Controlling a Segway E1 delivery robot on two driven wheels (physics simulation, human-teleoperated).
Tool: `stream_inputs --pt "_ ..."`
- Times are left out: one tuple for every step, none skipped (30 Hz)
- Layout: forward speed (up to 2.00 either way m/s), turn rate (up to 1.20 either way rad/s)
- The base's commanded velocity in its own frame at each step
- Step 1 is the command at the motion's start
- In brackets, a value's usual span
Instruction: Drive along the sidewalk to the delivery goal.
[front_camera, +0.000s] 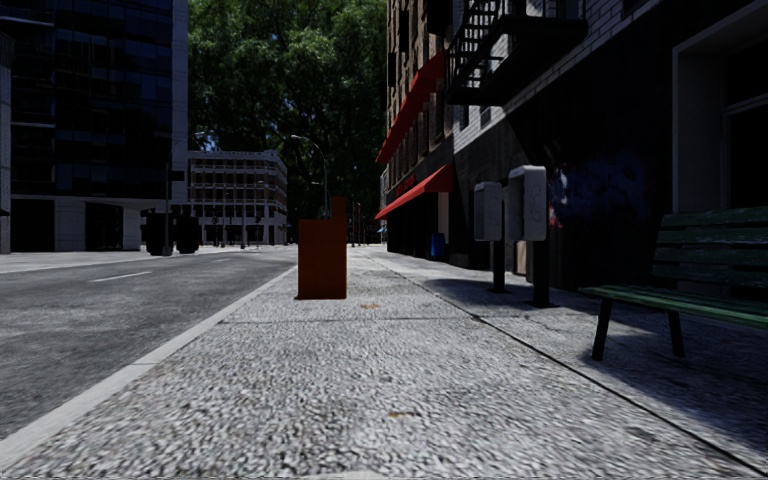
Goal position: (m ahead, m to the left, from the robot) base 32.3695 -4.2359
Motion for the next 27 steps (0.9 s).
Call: stream_inputs --pt "2.00 0.00" --pt "2.00 0.00" --pt "2.00 0.00" --pt "2.00 0.00" --pt "2.00 0.00" --pt "2.00 0.00" --pt "2.00 0.00" --pt "2.00 0.00" --pt "2.00 0.00" --pt "2.00 0.00" --pt "2.00 0.00" --pt "2.00 0.00" --pt "2.00 0.00" --pt "2.00 0.00" --pt "2.00 0.00" --pt "2.00 0.00" --pt "2.00 0.00" --pt "2.00 0.00" --pt "2.00 0.00" --pt "2.00 0.00" --pt "2.00 0.00" --pt "1.98 0.00" --pt "1.98 0.00" --pt "1.98 -0.62" --pt "1.97 -0.84" --pt "1.97 -0.98" --pt "1.97 -1.05"
